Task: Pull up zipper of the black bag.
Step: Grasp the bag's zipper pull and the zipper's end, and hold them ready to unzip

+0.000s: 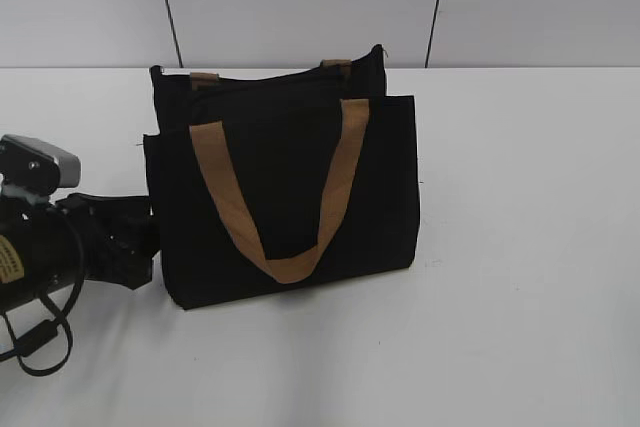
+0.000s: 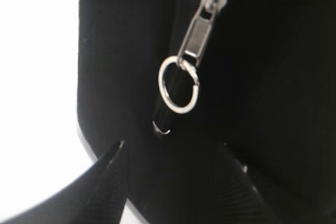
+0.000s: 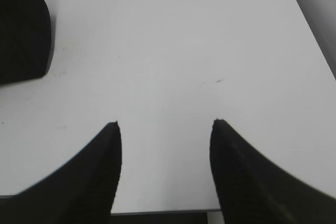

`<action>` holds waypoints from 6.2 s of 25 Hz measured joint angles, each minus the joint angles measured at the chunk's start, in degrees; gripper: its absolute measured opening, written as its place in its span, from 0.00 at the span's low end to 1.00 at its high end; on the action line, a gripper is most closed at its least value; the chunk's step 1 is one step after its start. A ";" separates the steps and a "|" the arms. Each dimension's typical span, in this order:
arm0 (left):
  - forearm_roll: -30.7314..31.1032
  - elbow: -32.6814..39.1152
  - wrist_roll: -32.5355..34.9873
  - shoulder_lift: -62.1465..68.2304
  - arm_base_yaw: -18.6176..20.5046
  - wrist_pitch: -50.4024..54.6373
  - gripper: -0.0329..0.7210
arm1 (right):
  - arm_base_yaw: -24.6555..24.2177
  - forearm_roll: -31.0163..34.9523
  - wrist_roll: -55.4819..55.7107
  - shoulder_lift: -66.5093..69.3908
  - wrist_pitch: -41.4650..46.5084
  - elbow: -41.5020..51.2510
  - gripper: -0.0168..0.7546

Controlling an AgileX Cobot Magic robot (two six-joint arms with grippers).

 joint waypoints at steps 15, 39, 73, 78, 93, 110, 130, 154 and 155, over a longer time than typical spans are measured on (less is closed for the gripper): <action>-2.04 -1.87 0.86 3.81 0.00 -4.17 0.57 | 0.00 0.00 0.00 0.00 0.00 0.00 0.57; 0.19 -4.49 0.82 7.97 0.00 -7.84 0.42 | 0.00 0.00 0.00 0.00 0.00 0.00 0.57; -9.75 -2.01 1.99 -27.77 0.00 9.37 0.05 | 0.00 0.00 0.00 0.00 -0.05 0.00 0.57; -7.71 -2.01 1.99 -30.16 0.00 12.82 0.05 | 0.00 0.00 0.00 0.00 -0.05 0.00 0.57; -4.33 -5.39 -6.31 -37.14 0.00 27.98 0.05 | 0.00 17.76 -15.81 8.57 -3.88 -0.85 0.57; -4.32 -6.69 -8.40 -37.33 -0.97 30.99 0.05 | 13.07 64.38 -70.97 55.57 -18.92 -4.47 0.57; -4.32 -6.69 -8.40 -37.33 -0.97 30.88 0.05 | 38.52 65.48 -76.88 96.13 -24.72 -38.05 0.56; -4.15 -6.69 -11.15 -37.33 -0.97 26.55 0.05 | 39.50 66.35 -77.11 108.32 -36.30 -49.89 0.46; -4.15 -6.69 -11.15 -37.33 -0.97 26.55 0.05 | 39.50 66.71 -77.11 108.32 -36.30 -49.89 0.45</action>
